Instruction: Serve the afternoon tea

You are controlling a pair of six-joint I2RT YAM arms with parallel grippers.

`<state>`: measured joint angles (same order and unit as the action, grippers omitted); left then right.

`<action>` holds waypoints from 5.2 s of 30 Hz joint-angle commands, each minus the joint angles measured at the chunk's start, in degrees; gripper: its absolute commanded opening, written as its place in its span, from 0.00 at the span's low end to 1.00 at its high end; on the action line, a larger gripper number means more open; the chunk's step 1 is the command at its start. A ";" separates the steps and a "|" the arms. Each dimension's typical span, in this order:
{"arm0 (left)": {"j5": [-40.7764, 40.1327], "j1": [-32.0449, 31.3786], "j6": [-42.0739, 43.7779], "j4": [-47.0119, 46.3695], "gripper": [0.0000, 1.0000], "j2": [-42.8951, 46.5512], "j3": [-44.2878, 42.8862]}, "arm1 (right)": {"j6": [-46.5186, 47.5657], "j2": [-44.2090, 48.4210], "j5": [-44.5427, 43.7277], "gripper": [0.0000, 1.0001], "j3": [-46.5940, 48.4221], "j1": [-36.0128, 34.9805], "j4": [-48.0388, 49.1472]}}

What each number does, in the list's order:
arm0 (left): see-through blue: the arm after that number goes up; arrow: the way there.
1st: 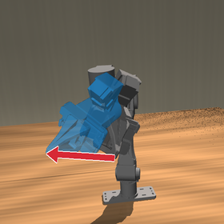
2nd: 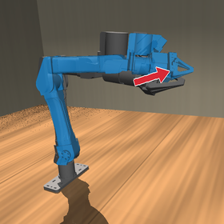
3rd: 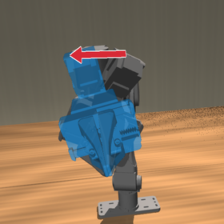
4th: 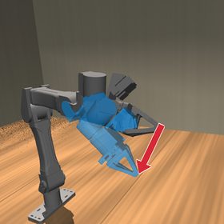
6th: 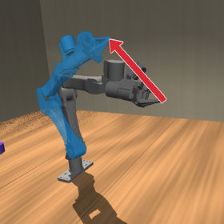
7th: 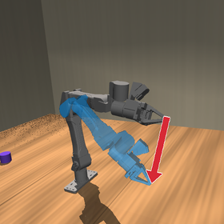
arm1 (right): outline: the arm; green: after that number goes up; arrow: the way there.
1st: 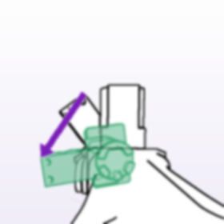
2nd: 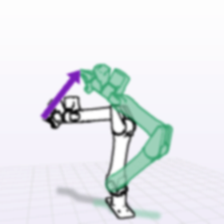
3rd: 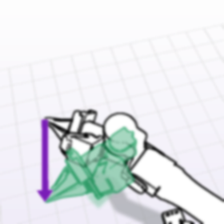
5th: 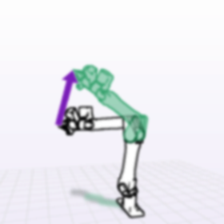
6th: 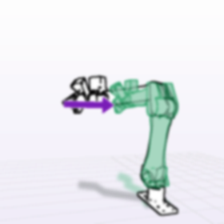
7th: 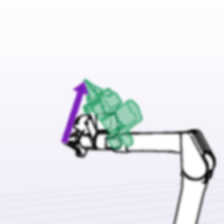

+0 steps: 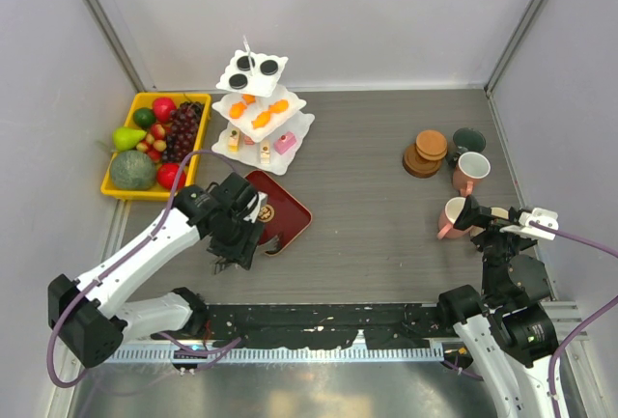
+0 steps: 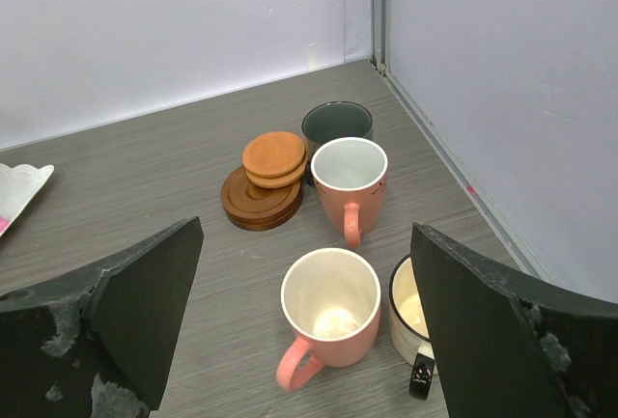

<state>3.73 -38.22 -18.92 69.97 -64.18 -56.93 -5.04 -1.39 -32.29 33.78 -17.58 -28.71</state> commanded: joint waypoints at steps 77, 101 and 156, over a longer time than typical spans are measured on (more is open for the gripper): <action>-9.00 11.40 11.09 1.75 0.40 -15.87 -56.43 | 0.29 -0.11 -1.02 0.95 -0.20 -0.34 2.25; -5.75 18.97 11.53 -4.23 0.47 -31.97 -65.42 | 0.38 -0.63 -0.93 0.95 -0.29 -0.26 2.25; -9.61 6.49 -28.36 -46.50 0.57 5.30 22.38 | 0.29 -0.28 -0.84 0.95 -0.12 -0.26 2.25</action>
<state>-1.83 -29.54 -40.91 30.37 -57.39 -34.79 -4.86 -1.41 -32.32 33.76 -17.58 -28.71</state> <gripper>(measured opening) 0.565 0.955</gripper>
